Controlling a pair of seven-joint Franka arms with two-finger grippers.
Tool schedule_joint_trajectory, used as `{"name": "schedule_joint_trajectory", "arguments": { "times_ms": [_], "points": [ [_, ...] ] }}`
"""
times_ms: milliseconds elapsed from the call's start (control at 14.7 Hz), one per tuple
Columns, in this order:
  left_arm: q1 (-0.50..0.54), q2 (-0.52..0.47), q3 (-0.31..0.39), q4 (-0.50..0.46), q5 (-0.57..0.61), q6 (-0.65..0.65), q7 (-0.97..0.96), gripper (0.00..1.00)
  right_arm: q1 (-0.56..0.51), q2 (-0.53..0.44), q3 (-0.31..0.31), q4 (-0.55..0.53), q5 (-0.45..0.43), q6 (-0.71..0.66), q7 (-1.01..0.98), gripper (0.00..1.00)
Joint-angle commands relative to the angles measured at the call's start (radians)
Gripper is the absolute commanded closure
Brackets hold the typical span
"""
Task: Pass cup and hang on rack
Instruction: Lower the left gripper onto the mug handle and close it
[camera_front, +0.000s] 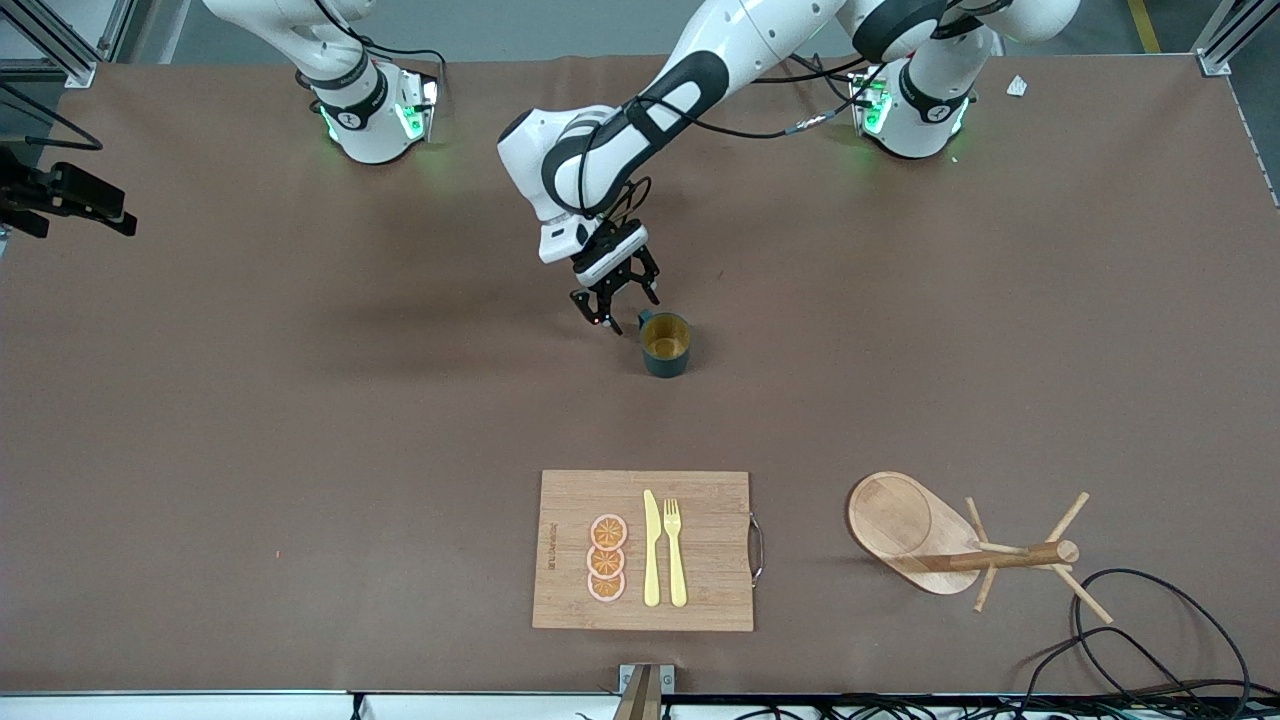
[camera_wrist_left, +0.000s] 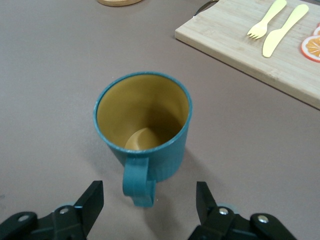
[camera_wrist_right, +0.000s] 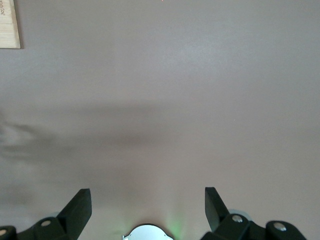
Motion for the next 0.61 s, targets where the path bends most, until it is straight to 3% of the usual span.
{"name": "schedule_joint_trajectory", "arguments": {
  "times_ms": [0,546],
  "points": [
    [-0.042,0.021,0.029,0.022,0.021,-0.034,-0.045,0.19,0.002,-0.034,0.003,-0.045,0.018,0.029,0.017,0.0],
    [-0.114,0.064,0.067,0.011,0.091,-0.1,-0.17,0.24,0.008,-0.044,0.003,-0.042,0.018,0.061,0.011,0.0]
  ]
}}
